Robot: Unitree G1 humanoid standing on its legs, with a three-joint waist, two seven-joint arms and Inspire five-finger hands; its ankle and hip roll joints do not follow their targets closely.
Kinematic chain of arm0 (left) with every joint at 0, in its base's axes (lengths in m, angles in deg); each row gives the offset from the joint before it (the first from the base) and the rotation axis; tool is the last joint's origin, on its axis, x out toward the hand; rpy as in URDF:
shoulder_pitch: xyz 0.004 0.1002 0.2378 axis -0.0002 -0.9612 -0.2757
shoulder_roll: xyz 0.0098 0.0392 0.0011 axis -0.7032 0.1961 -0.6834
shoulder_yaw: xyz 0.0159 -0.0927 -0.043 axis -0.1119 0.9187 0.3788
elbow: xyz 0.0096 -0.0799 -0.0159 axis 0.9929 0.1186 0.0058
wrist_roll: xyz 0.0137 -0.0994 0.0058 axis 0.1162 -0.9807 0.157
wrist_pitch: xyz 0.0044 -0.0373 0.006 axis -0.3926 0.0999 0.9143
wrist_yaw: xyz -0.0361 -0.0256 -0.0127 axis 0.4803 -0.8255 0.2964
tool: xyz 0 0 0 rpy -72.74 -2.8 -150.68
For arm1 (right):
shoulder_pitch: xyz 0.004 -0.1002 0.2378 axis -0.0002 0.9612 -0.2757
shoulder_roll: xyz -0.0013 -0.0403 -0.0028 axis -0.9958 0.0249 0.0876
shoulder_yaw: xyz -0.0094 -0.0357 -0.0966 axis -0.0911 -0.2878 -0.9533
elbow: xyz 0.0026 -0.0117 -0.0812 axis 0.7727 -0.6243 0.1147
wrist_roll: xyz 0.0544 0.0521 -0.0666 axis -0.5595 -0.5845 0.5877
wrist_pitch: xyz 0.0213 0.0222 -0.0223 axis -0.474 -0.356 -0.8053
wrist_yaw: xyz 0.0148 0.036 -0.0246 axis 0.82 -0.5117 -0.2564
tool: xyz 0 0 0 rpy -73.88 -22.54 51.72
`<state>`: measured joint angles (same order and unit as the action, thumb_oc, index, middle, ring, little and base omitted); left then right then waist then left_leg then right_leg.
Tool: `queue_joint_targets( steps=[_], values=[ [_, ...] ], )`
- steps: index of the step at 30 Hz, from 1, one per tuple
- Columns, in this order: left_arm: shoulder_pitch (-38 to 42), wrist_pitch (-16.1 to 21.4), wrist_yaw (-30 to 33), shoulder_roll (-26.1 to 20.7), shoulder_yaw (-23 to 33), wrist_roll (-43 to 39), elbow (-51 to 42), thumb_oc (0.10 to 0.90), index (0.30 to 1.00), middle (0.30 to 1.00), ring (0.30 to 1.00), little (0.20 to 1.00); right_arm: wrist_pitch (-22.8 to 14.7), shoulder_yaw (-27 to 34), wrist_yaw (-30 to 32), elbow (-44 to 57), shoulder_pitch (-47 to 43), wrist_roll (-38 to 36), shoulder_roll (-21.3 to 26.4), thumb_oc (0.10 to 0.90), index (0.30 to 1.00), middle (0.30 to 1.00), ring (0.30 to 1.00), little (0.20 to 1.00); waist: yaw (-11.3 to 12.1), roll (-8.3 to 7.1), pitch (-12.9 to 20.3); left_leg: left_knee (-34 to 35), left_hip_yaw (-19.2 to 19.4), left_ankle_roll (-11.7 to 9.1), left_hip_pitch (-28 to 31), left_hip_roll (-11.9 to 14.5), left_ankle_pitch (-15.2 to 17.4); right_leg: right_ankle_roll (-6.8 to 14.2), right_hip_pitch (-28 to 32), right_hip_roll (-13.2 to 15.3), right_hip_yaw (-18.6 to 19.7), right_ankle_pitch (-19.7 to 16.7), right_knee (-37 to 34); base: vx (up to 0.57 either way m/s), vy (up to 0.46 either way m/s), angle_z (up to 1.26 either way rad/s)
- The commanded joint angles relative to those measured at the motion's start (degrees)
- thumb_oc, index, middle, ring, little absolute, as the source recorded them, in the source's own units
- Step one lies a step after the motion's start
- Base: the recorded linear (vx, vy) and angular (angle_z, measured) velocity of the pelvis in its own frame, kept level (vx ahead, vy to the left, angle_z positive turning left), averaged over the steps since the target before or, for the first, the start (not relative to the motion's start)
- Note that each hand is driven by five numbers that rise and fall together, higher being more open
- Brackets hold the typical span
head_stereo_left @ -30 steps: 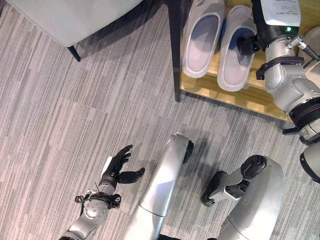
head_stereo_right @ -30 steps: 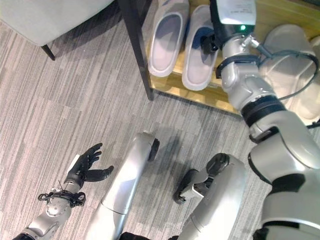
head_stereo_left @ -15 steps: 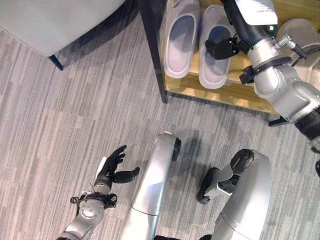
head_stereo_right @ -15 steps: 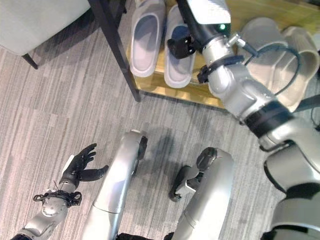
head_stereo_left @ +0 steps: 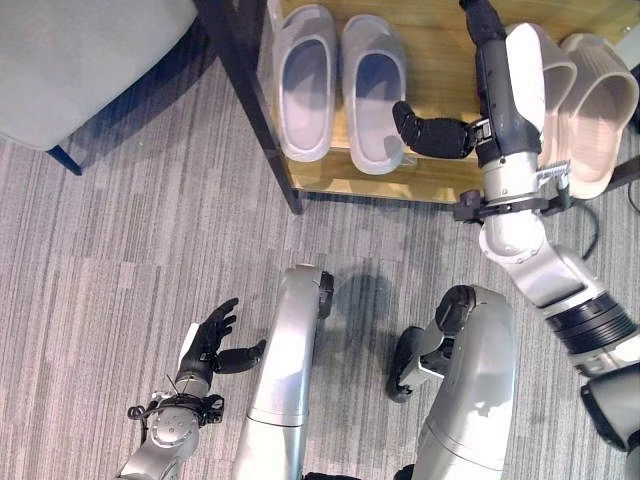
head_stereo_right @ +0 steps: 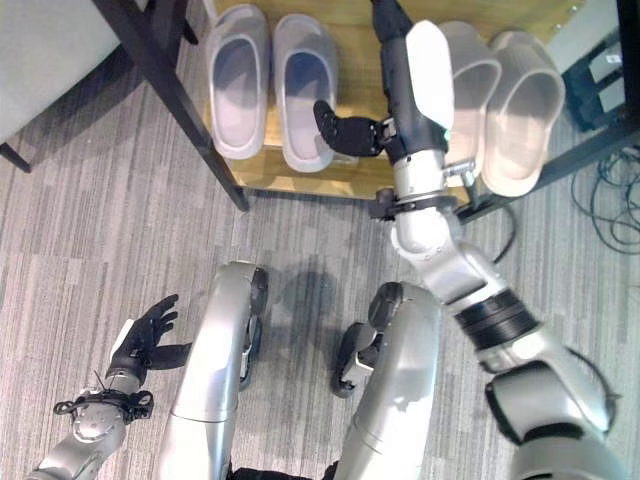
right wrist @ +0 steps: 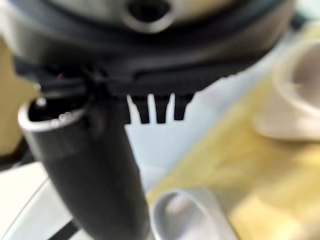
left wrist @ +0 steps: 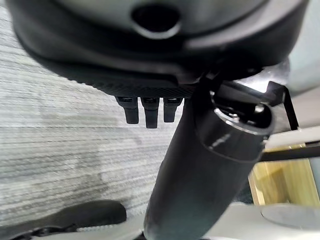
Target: Arrange the slippers neatly on the shoe rack.
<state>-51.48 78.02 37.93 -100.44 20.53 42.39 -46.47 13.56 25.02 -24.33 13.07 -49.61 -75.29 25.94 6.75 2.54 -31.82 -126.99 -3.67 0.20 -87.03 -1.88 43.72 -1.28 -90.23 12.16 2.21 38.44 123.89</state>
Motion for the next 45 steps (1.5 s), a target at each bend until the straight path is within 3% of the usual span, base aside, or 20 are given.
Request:
queue_joint_targets(
  steps=[1, 5, 15, 30, 38, 45],
  values=[
    [-1.71, 3.10, 1.24, 0.37, -2.43, 1.40, -5.95, 0.800, 0.900, 0.900, 0.900, 0.900, -5.39, 4.43, 1.76, 3.19, -3.86, -5.29, -2.73, 0.800, 0.900, 0.900, 0.900, 0.900, 2.66, 3.40, 2.03, 4.56, 1.52, 1.47, -2.92, -0.01, 1.99, -3.06, 0.28, -0.22, 0.16, 2.37, 1.15, -0.03, 0.018, -0.05],
    [-0.67, 2.86, 1.43, 0.26, -3.87, 1.83, -5.40, 0.800, 0.900, 0.900, 0.900, 0.900, -6.55, 2.99, 0.00, -0.10, -4.14, -11.42, -5.00, 0.800, 0.900, 0.900, 0.900, 0.900, 2.90, 4.03, 2.03, 4.85, 1.57, 1.40, -2.92, -0.17, 1.73, -3.17, 0.28, -0.07, 0.24, 2.32, 1.16, -0.03, 0.016, -0.11],
    [1.76, 2.83, 2.35, 0.87, -5.44, 2.52, -3.34, 0.800, 0.900, 0.900, 0.900, 0.900, -7.39, -1.00, -0.98, -7.32, -9.05, -16.73, -11.14, 0.800, 0.900, 0.900, 0.900, 0.900, 3.04, 4.02, 2.03, 6.18, 2.53, 0.66, -2.92, -0.93, 1.07, -4.17, 0.28, 0.20, 1.19, 1.94, 1.46, 0.00, -0.003, 0.01],
    [4.46, 3.54, 2.73, -0.66, -7.62, 4.29, -2.17, 0.800, 0.900, 0.900, 0.900, 0.900, -6.70, -8.79, -3.34, -14.43, -18.60, -17.26, -16.93, 0.800, 0.900, 0.900, 0.900, 0.900, 4.58, 4.72, 2.03, 6.09, 2.16, 0.18, -2.92, -0.79, 0.99, -4.42, 0.28, 0.50, 1.31, 1.65, 1.87, 0.00, 0.000, 0.00],
    [3.85, 3.55, 2.73, -0.67, -7.28, 4.77, -1.90, 0.800, 0.900, 0.900, 0.900, 0.900, -6.20, -8.44, -2.30, -13.01, -18.79, -13.79, -14.82, 0.800, 0.900, 0.900, 0.900, 0.900, 4.50, 4.51, 2.03, 5.88, 2.06, 0.07, -2.92, -0.74, 1.06, -4.29, 0.28, 0.54, 1.55, 1.49, 1.85, 0.00, 0.000, 0.00],
    [2.12, 3.26, 2.61, 0.54, -5.21, 5.44, -2.18, 0.800, 0.900, 0.900, 0.900, 0.900, -4.35, -4.50, 0.21, -1.59, -15.42, -1.70, -6.70, 0.800, 0.900, 0.900, 0.900, 0.900, 3.20, 3.61, 2.03, 5.33, 2.34, 0.10, -2.92, -0.67, 1.19, -4.00, 0.28, 0.35, 1.88, 1.67, 1.89, 0.00, 0.000, 0.00]
  ],
)
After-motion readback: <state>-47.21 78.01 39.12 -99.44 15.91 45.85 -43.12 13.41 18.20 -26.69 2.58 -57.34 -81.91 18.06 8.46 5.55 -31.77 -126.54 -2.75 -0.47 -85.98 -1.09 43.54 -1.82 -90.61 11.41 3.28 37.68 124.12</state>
